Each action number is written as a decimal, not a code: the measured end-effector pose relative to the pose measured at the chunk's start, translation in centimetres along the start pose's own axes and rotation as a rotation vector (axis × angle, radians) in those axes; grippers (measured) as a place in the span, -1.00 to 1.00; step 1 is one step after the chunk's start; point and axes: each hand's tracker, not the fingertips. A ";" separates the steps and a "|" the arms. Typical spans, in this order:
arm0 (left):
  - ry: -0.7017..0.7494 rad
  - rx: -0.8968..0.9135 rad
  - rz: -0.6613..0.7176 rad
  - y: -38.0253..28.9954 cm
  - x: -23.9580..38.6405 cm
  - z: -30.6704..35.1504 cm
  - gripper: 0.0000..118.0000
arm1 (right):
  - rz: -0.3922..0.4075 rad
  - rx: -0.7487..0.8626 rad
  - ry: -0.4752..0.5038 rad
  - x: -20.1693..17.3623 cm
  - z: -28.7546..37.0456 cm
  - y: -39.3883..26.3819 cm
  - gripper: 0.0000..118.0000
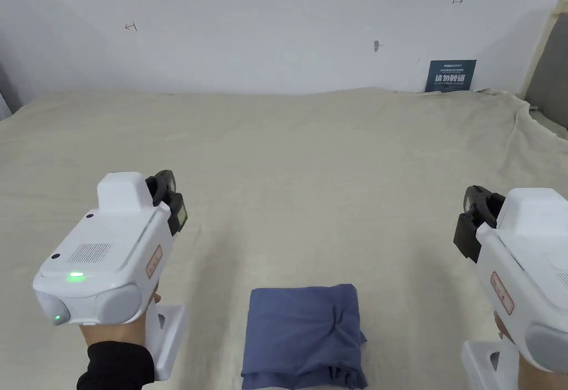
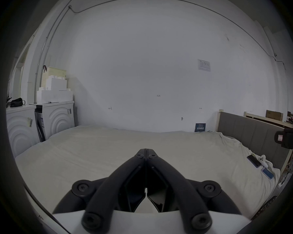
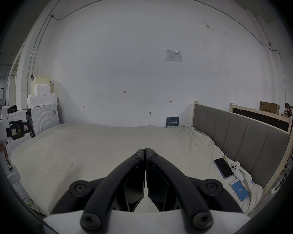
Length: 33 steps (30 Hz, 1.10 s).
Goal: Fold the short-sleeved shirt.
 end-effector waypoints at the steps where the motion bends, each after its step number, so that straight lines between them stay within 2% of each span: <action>1: 0.005 -0.001 -0.001 0.0 -0.1 0.0 -1.00 | 0.002 0.000 0.001 -0.1 0.0 0.0 -1.00; 14: 0.006 -0.021 -0.001 -0.9 0.2 0.0 -1.00 | 0.001 -0.014 0.036 -1.4 -1.1 -0.6 -1.00; 20: -0.006 -0.040 0.001 -1.5 0.0 0.3 -1.00 | -0.013 -0.049 0.106 -5.0 -3.6 -3.4 -1.00; 23: -0.010 -0.055 -0.003 -1.9 -0.4 0.5 -1.00 | 0.006 -0.092 0.145 -7.5 -5.3 -6.0 -1.00; 28: -0.027 -0.095 0.014 -2.9 -1.5 0.6 -1.00 | 0.040 -0.225 0.230 -11.0 -7.7 -11.5 -1.00; 33: -0.044 -0.153 0.013 -4.7 -2.3 0.6 -1.00 | 0.060 -0.341 0.270 -13.1 -9.2 -16.6 -1.00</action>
